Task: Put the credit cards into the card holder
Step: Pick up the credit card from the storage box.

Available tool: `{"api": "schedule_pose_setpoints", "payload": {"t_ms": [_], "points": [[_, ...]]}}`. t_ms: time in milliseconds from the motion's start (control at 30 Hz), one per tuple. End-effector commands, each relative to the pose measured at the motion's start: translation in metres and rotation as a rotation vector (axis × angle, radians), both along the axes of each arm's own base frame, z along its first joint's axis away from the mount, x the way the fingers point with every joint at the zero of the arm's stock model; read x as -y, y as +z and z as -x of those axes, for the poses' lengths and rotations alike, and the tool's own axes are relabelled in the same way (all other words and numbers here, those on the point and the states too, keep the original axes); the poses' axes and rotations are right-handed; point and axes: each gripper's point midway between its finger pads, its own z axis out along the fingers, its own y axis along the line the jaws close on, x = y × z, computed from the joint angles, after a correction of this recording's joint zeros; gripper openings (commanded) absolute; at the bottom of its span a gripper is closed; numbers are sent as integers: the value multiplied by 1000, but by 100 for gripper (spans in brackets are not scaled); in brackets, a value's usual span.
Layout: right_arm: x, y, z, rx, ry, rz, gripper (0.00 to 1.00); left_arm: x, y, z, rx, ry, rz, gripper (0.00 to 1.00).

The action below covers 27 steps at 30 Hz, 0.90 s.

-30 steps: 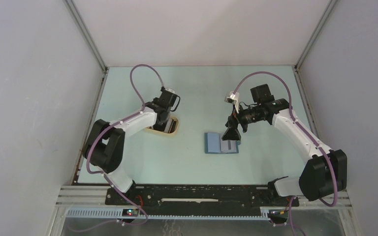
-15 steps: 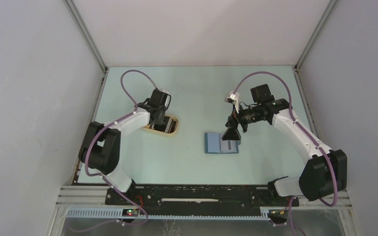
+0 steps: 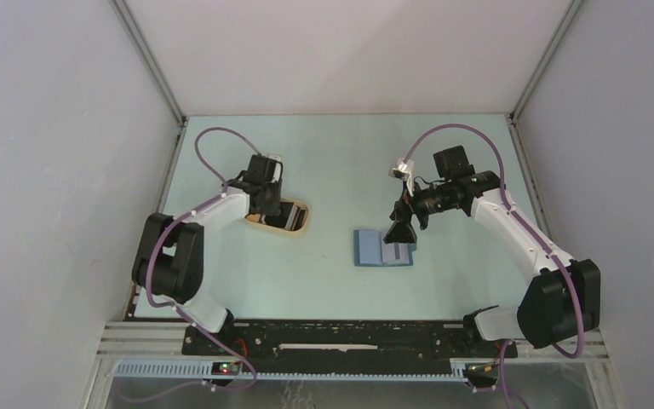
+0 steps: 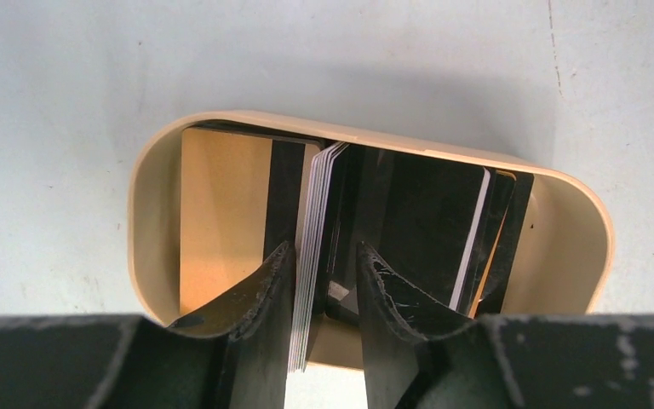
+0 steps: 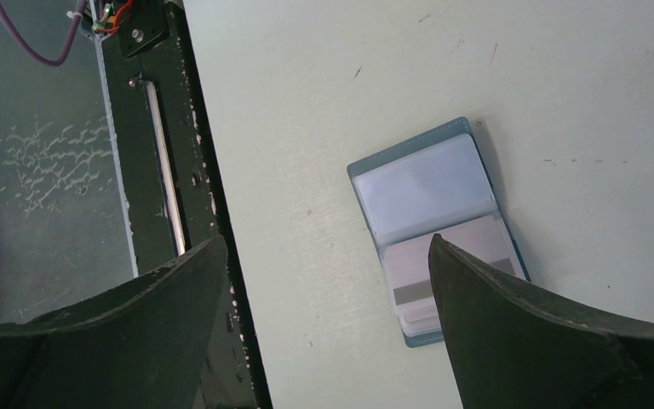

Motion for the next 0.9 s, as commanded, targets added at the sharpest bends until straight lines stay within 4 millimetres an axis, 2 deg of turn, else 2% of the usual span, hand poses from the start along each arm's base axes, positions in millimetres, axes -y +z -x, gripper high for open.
{"api": "schedule_pose_setpoints", "payload": {"t_ms": [0,233,633,767,867], "points": [[-2,8,0,10,10,-27,97,6,11,-1,40,-2,96,37],[-2,6,0,-2,11,-29,97,-1,8,-1,30,27,167,32],[-4,2,0,-30,14,-31,97,2,9,2,18,27,289,23],[-4,0,0,-37,16,-32,97,2,9,3,18,33,331,25],[-4,1,0,-38,16,-33,97,1,8,3,10,43,354,31]]}}
